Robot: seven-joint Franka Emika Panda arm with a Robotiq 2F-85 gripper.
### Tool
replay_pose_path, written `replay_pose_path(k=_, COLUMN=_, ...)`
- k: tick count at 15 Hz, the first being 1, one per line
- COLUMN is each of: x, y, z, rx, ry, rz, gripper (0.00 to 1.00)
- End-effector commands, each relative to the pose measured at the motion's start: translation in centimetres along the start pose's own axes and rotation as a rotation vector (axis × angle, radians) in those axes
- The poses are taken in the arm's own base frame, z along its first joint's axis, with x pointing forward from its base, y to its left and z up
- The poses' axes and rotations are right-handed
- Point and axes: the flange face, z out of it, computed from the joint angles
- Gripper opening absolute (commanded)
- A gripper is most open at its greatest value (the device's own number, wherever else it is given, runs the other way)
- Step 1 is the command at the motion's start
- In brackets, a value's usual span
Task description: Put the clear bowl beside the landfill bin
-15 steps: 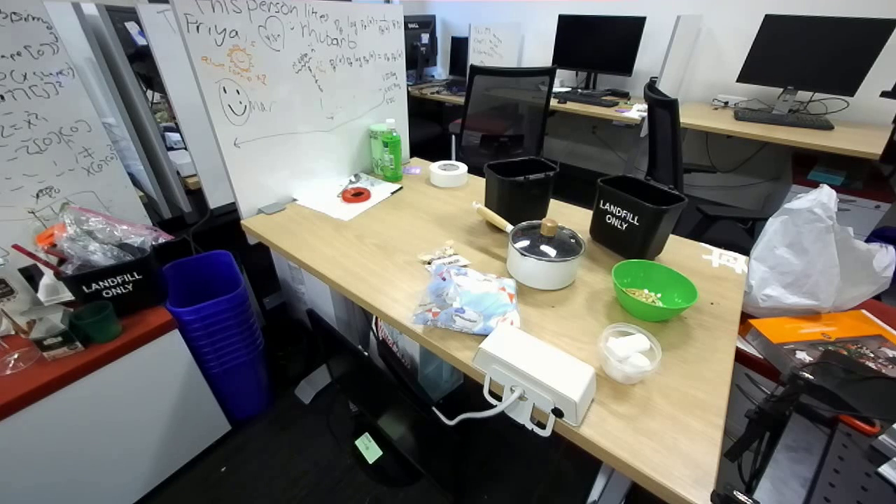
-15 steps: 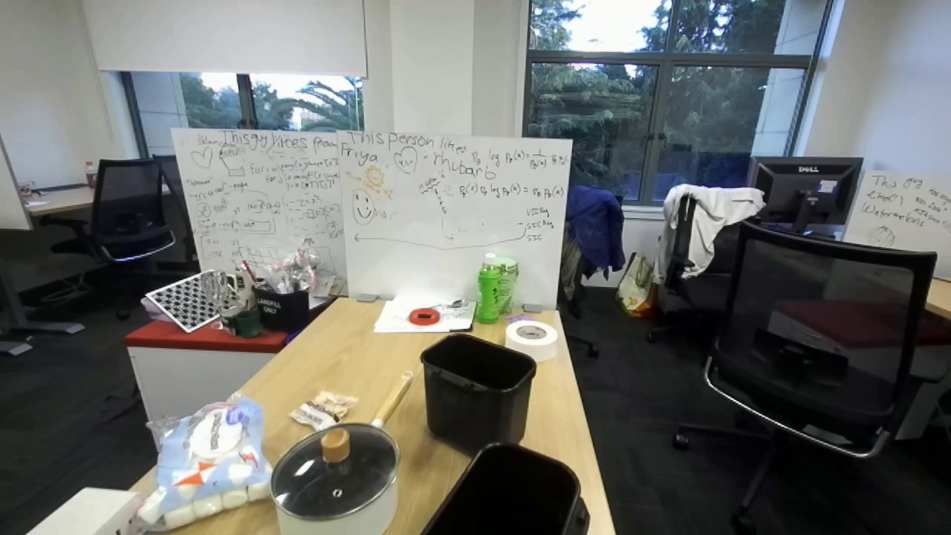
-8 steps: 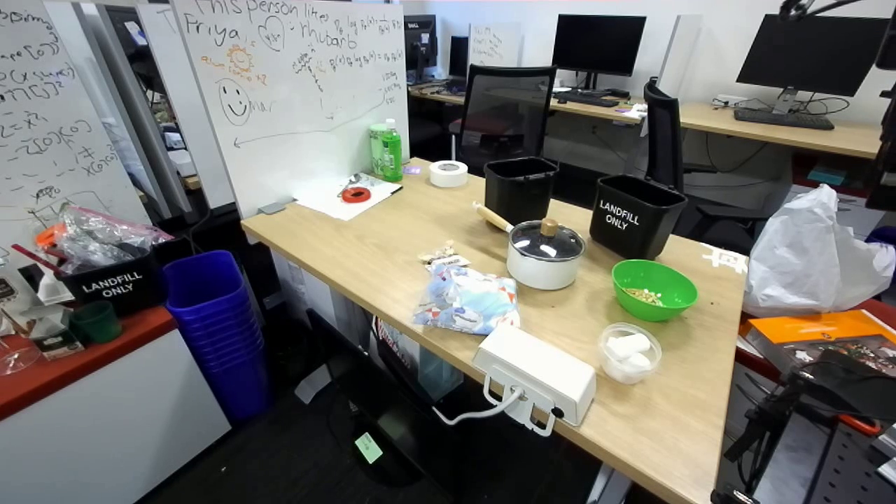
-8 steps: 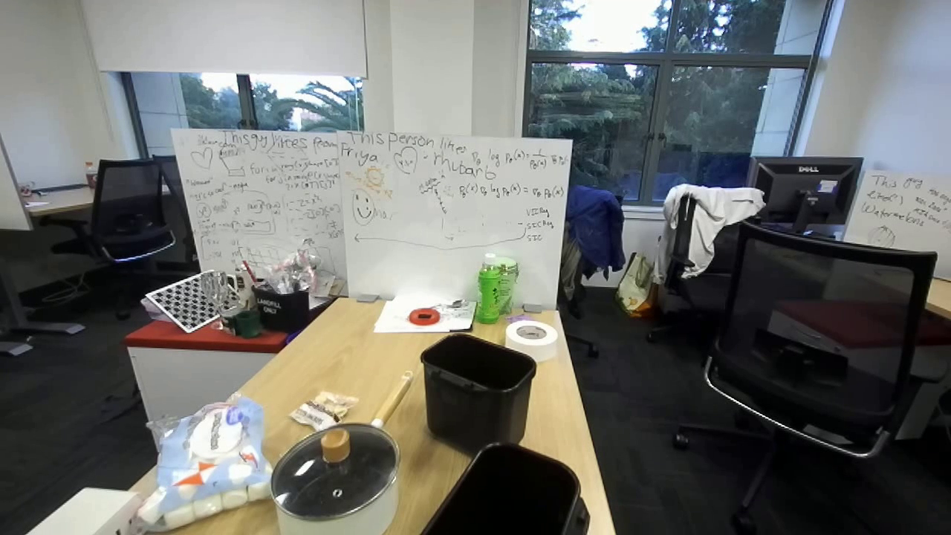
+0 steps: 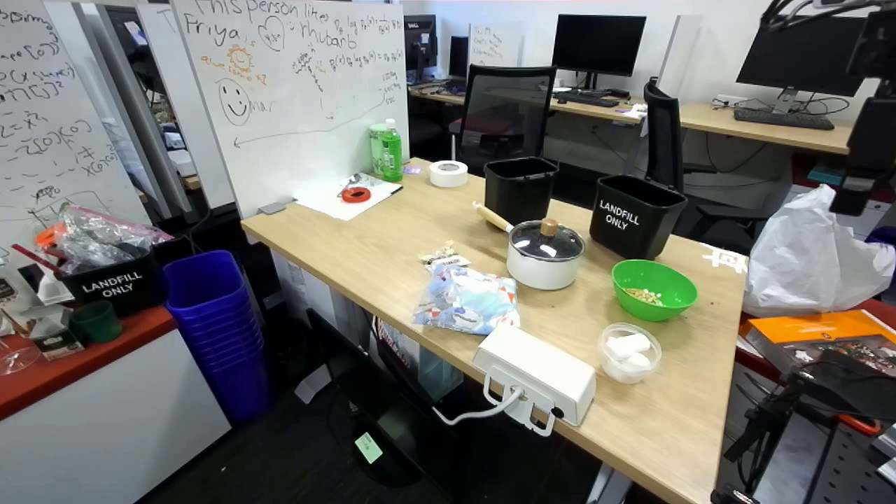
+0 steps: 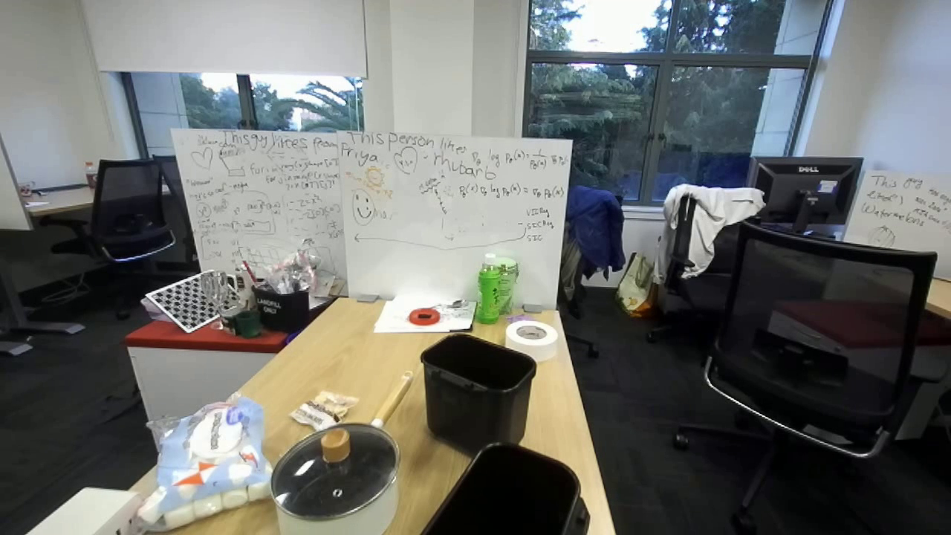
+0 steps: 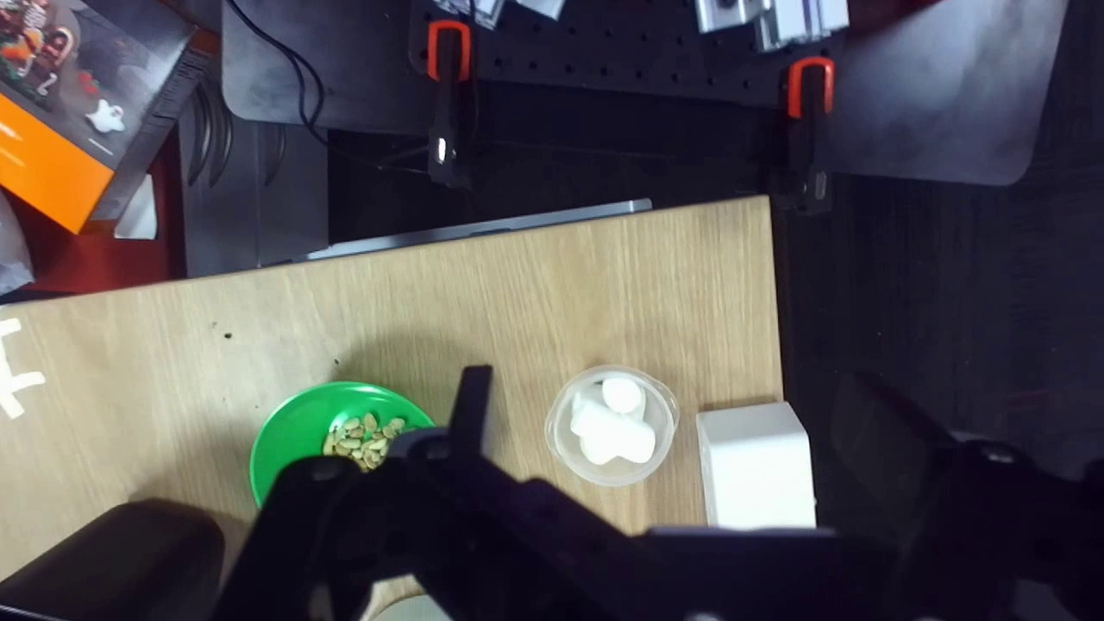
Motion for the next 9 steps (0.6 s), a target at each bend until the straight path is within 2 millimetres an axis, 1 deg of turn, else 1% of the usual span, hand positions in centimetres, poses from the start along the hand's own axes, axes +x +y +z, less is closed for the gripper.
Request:
replay_pose_path(k=1, x=3.9, y=-0.8, z=1.8, rx=0.050, ry=0.030, rz=0.063, gripper=1.00)
replay_pose_path(k=4, x=7.5, y=-1.4, z=3.7, rx=0.051, ry=0.067, rz=0.064, gripper=1.00)
replay_pose_path(k=6, x=9.7, y=-1.5, z=5.5, rx=0.033, ry=0.055, rz=0.046, gripper=1.00)
replay_pose_path(k=9, x=11.4, y=-1.2, z=8.4, rx=0.009, ry=-0.053, rz=0.041, gripper=1.00)
